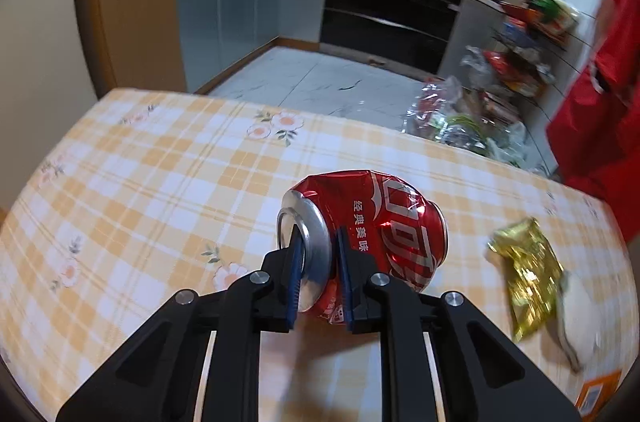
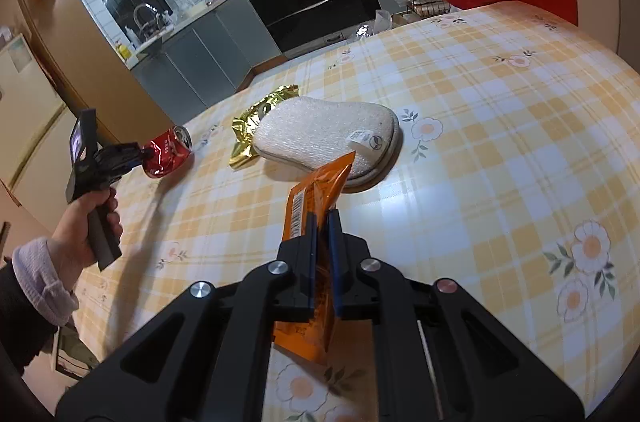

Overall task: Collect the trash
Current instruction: 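Grasp the red Coca-Cola can with the left tool while the right tool holds the orange bag, then drop the can into the bin with the left tool while the right tool holds the orange bag, then drop the orange snack bag into the bin with the right tool, then grasp the white fuzzy insole with the right tool and lift it, then grasp the gold foil wrapper with the left tool while the right tool holds the insole, then drop the gold foil into the bin with the left tool while the right tool holds the insole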

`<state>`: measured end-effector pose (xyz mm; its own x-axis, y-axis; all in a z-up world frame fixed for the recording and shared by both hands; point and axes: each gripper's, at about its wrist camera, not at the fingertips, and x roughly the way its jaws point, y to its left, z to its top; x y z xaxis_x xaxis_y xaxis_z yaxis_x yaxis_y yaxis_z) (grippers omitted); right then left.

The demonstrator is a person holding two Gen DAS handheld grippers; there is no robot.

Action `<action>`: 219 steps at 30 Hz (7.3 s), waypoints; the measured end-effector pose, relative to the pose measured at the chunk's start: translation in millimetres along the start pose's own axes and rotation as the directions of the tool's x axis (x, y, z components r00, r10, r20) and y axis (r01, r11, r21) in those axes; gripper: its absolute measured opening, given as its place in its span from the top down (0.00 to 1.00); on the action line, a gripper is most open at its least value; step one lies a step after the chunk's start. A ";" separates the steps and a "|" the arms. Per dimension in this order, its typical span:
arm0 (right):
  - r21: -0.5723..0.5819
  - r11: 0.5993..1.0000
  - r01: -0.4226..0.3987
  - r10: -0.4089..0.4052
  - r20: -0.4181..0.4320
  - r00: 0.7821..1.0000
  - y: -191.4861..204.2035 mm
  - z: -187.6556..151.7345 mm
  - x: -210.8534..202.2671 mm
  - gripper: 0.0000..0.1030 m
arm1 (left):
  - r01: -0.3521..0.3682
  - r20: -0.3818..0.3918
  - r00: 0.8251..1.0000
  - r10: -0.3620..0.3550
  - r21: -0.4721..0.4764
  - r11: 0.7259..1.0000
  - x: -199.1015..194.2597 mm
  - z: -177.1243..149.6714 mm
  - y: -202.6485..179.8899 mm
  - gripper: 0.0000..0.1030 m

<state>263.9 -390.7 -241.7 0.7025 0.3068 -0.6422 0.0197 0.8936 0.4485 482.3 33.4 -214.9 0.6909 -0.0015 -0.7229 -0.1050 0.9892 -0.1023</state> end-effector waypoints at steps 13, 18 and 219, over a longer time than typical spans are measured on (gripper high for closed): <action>-0.034 0.998 -0.059 0.062 0.081 0.995 45.1 -17.0 -81.9 0.91 | 0.133 0.024 0.990 -0.141 0.216 0.967 -187.5 -77.1 -3.7 0.85; -0.057 0.996 -0.072 0.078 0.117 0.990 60.4 -25.5 -125.6 0.91 | 0.169 0.033 0.982 -0.186 0.292 0.941 -259.7 -122.6 -4.8 0.84; -0.280 0.957 0.081 -0.069 0.055 0.996 11.1 42.2 -95.6 0.86 | 0.178 -0.049 0.984 -0.173 0.371 0.911 -178.3 -98.4 -84.7 0.68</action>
<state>227.0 -424.0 -149.0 0.7373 0.2264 -0.6365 -0.1229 0.9714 0.2031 297.6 -64.6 -144.5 0.6628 -0.1794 -0.7270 0.2930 0.9556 0.0313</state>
